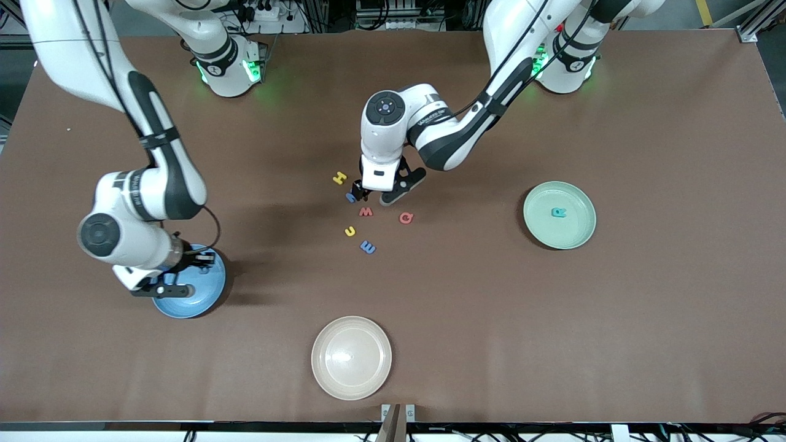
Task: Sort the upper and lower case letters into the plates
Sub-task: 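Drop the g on the blue plate while the left gripper reaches letters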
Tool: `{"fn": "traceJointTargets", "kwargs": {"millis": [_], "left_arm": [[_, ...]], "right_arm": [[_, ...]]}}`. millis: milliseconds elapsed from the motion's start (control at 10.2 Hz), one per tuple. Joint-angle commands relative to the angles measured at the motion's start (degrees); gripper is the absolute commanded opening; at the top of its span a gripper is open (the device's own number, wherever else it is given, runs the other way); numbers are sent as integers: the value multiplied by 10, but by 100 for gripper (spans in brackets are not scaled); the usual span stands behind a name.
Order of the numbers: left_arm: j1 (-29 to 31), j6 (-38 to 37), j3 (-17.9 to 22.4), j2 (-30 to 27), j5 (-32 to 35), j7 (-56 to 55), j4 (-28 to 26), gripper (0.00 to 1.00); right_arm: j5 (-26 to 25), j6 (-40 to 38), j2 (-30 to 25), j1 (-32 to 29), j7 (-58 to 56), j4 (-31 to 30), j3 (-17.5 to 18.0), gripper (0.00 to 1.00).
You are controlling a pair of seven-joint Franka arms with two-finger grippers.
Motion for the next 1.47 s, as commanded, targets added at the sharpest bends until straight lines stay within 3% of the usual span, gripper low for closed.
{"fn": "traceJointTargets", "kwargs": {"millis": [0, 391, 684, 1368], "left_arm": [[-50, -6, 33, 51, 10, -151, 68, 100], [-134, -13, 104, 134, 11, -140, 157, 100], [-134, -18, 98, 160, 5, -78, 191, 100], [-146, -18, 92, 182, 0, 3, 208, 100]], "right_arm": [[-9, -6, 3, -7, -40, 13, 9, 100], [-8, -25, 2, -4, -20, 20, 9, 100], [-7, -24, 3, 2, 0, 20, 10, 100], [-8, -23, 4, 2, -2, 20, 10, 100]]}}
